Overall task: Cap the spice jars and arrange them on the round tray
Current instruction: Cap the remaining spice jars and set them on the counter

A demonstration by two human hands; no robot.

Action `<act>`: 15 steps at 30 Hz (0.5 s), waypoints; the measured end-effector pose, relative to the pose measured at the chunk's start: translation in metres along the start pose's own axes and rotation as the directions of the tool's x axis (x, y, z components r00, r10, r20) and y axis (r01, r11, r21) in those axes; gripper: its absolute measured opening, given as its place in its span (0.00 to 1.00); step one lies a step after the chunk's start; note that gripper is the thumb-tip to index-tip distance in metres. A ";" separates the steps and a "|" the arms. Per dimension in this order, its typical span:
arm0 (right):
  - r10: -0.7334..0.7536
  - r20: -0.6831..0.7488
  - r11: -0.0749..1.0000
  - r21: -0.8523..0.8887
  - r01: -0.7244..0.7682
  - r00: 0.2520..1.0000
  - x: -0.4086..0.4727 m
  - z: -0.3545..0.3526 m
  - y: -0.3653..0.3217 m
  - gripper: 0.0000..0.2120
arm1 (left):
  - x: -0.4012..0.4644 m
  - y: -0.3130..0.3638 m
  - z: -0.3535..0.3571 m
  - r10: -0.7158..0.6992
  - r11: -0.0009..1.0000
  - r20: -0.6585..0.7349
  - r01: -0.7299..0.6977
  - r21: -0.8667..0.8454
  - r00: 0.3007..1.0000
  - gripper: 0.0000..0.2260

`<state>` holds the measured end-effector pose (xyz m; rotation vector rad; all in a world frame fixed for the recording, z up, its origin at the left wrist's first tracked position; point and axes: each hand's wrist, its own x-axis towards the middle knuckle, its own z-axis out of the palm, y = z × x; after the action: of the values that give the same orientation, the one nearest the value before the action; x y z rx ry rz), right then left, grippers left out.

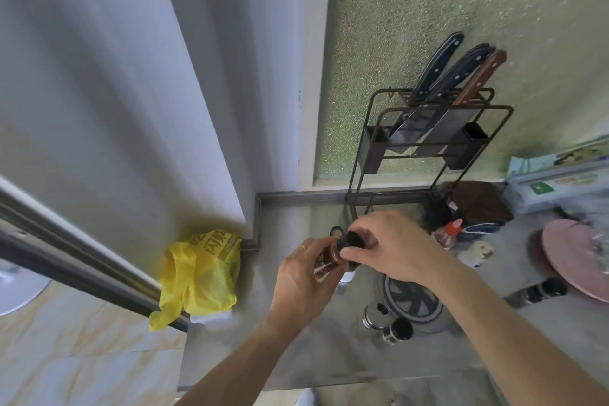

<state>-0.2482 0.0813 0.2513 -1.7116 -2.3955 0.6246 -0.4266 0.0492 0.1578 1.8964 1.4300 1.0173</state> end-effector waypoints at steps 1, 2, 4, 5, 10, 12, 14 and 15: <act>0.022 -0.007 0.998 -0.063 -0.022 1.000 0.000 0.000 -0.003 0.22 | -0.001 0.000 0.000 0.000 1.000 0.012 0.000 0.012 1.000 0.16; 0.044 -0.020 0.989 -0.137 -0.047 0.999 0.000 0.001 -0.005 0.27 | -0.001 -0.001 0.001 0.003 1.000 0.021 -0.004 0.024 1.000 0.16; 0.058 -0.023 0.977 -0.203 -0.061 0.998 -0.002 0.002 -0.004 0.33 | -0.001 -0.001 0.001 0.018 0.999 0.036 -0.019 0.033 0.999 0.16; 0.051 -0.013 0.990 -0.134 -0.053 0.999 -0.004 0.002 -0.003 0.31 | -0.001 0.000 0.001 0.022 0.999 0.039 -0.023 0.026 0.999 0.16; 0.014 0.046 0.996 0.084 -0.018 0.999 -0.004 -0.004 0.001 0.15 | 0.007 0.001 -0.001 0.025 1.000 0.042 -0.025 0.011 0.999 0.17; 0.078 0.019 0.995 -0.064 -0.077 0.997 -0.001 -0.003 -0.005 0.20 | 0.006 0.001 -0.001 0.030 0.999 0.052 -0.031 0.012 0.998 0.16; 0.085 0.007 0.990 -0.118 -0.083 0.996 -0.002 -0.002 -0.007 0.29 | 0.005 -0.001 -0.001 0.034 0.999 0.057 -0.035 0.019 0.998 0.16; 0.083 0.020 0.995 -0.057 -0.081 0.996 -0.003 -0.002 -0.005 0.27 | 0.005 -0.001 0.000 0.033 0.999 0.057 -0.034 0.015 0.998 0.16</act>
<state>-0.2511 0.0780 0.2558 -1.8434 -2.3898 0.5966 -0.4267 0.0545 0.1584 1.9512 1.3820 0.9622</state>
